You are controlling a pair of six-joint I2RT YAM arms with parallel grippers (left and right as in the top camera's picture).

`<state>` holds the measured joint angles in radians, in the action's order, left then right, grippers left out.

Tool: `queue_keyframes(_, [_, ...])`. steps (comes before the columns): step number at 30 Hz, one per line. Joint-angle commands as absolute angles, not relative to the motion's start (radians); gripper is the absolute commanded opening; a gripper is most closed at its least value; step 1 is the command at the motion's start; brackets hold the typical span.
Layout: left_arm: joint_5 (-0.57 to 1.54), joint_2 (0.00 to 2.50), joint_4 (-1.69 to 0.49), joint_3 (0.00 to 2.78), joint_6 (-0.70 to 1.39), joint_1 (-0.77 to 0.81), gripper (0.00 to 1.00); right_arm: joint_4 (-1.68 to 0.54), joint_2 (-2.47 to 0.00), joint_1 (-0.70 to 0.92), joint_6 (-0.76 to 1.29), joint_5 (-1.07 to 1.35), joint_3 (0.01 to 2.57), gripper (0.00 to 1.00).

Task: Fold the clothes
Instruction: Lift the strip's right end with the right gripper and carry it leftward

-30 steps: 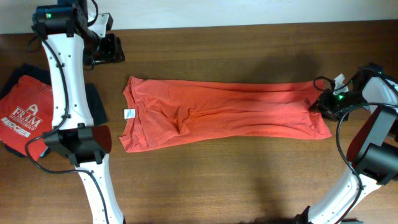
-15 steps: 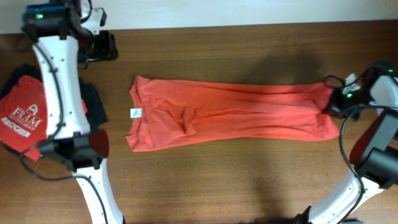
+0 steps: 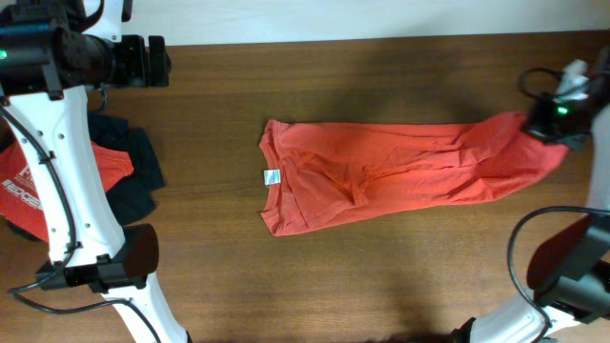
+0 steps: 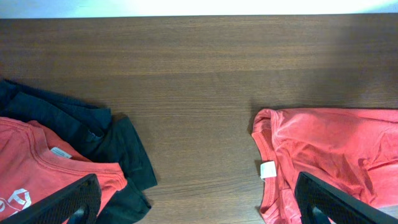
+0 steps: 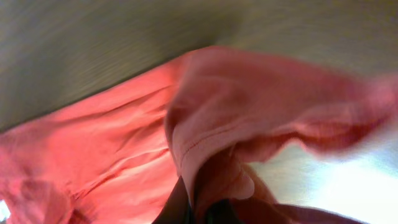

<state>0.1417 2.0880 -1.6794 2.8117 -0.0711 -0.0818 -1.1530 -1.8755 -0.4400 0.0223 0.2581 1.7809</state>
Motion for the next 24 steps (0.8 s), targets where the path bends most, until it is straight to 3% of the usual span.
queue_keyframes(1, [0.134, 2.094, -1.677, 2.811, -0.083, -0.088, 0.99, -1.168, -1.871, -0.304, 0.033, 0.247, 1.787, 0.04])
queue_keyframes(10, [0.134, 2.094, -1.678, 2.811, -0.083, -0.086, 0.99, -1.174, -1.933, 0.035, 0.074, 0.134, 1.754, 0.04])
queue_keyframes(16, [0.134, 2.094, -1.678, 2.811, -0.083, -0.086, 0.99, -1.159, -2.023, 0.142, 0.107, 0.126, 1.726, 0.06])
queue_keyframes(18, [0.134, 2.094, -1.678, 2.811, -0.083, -0.086, 0.99, -1.155, -2.036, 0.166, 0.106, 0.126, 1.726, 0.11])
queue_keyframes(20, [0.134, 2.094, -1.678, 2.811, -0.083, -0.086, 0.99, -1.145, -2.036, 0.181, 0.106, 0.125, 1.726, 0.28])
queue_keyframes(22, [0.134, 2.094, -1.678, 2.811, -0.083, -0.086, 0.99, -1.137, -2.032, 0.188, 0.107, 0.125, 1.733, 0.53])
queue_keyframes(24, [0.134, 2.094, -1.678, 2.811, -0.083, -0.086, 0.99, -1.139, -2.028, 0.175, 0.107, 0.126, 1.74, 0.62])
